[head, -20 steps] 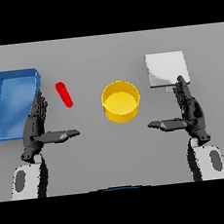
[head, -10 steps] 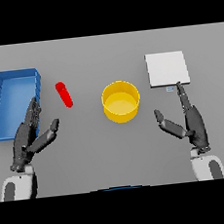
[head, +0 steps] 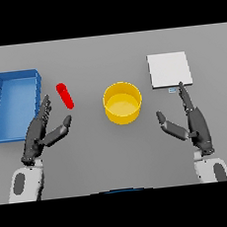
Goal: Pick up the red beaker and tilt it to pour out 1 green nut into yellow bowl. Pick up the yellow bowl and place it on the metallic measuring scale.
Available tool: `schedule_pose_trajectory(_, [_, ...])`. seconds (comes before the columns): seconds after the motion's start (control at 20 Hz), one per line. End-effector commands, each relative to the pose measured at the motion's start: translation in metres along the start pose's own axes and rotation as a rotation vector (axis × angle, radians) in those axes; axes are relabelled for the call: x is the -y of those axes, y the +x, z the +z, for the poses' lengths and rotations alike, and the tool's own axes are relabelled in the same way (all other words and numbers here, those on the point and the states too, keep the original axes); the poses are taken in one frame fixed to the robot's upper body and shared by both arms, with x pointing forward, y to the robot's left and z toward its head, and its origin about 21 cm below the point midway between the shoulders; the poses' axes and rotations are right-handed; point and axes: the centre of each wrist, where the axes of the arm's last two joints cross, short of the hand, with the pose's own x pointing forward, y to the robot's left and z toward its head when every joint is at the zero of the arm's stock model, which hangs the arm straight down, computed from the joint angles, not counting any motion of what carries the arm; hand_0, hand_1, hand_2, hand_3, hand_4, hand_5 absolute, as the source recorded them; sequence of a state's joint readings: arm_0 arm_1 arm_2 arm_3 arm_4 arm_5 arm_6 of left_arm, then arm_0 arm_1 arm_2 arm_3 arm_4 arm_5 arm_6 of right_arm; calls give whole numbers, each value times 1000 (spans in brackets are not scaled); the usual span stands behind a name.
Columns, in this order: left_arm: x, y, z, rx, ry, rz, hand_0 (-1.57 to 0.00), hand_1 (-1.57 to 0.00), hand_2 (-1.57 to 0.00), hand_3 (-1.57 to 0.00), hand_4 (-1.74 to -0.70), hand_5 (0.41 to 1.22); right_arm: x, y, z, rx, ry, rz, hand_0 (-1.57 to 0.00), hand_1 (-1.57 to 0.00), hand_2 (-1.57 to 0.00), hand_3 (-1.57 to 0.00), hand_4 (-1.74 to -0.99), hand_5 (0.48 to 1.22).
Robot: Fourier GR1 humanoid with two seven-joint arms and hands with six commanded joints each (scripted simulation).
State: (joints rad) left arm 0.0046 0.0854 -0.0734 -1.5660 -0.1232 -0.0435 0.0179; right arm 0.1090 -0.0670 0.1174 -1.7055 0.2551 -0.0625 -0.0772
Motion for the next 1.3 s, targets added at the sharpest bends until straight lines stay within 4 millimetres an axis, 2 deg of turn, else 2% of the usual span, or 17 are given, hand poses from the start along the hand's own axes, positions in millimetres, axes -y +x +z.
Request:
schedule_pose_trajectory(0.0, [-1, -3, -6, 8, 4, -13, 1, 1, 1, 1, -1219, 622, 1, -3, 3, 0, 4, 0, 1, 1, 1, 1, -1246, 627])
schedule_pose_trajectory(0.05, [-3, -6, -11, 16, 11, -27, 1, 1, 1, 1, -1222, 626, 1, -2, 5, 16, 4, -6, 1, 1, 1, 1, -1256, 631])
schedule_pose_trajectory(0.15, [7, -7, -27, 6, -2, -46, 1, 1, 1, 1, -1233, 636, 1, -1, 4, 15, 7, -22, 1, 1, 1, 1, -1267, 632])
schedule_pose_trajectory(0.25, [5, -12, -37, 1, 1, -48, 1, 1, 1, 1, -1248, 650, 1, -2, 4, 7, 11, -32, 1, 1, 1, 1, -1280, 634])
schedule_pose_trajectory(0.6, [4, -14, -73, -6, -3, -48, 1, 1, 1, 1, -1287, 685, 3, -2, 0, 12, 1, -16, 1, 1, 1, 1, -1269, 638])
schedule_pose_trajectory(0.8, [13, -14, -85, -4, -15, -72, 1, 1, 1, 1, -1297, 690, 1, -4, 5, 4, 2, -14, 1, 1, 1, 1, -1271, 646])
schedule_pose_trajectory(1.0, [15, -7, -101, -22, -21, -69, 1, 1, 1, 1, -1289, 683, 5, -2, 2, 13, 1, -31, 1, 1, 1, 1, -1268, 641])
schedule_pose_trajectory(1.25, [15, -12, -108, 4, -30, -29, 1, 1, 1, 1, -1329, 695, 5, -1, 3, 2, -2, -20, 1, 1, 1, 1, -1264, 640])
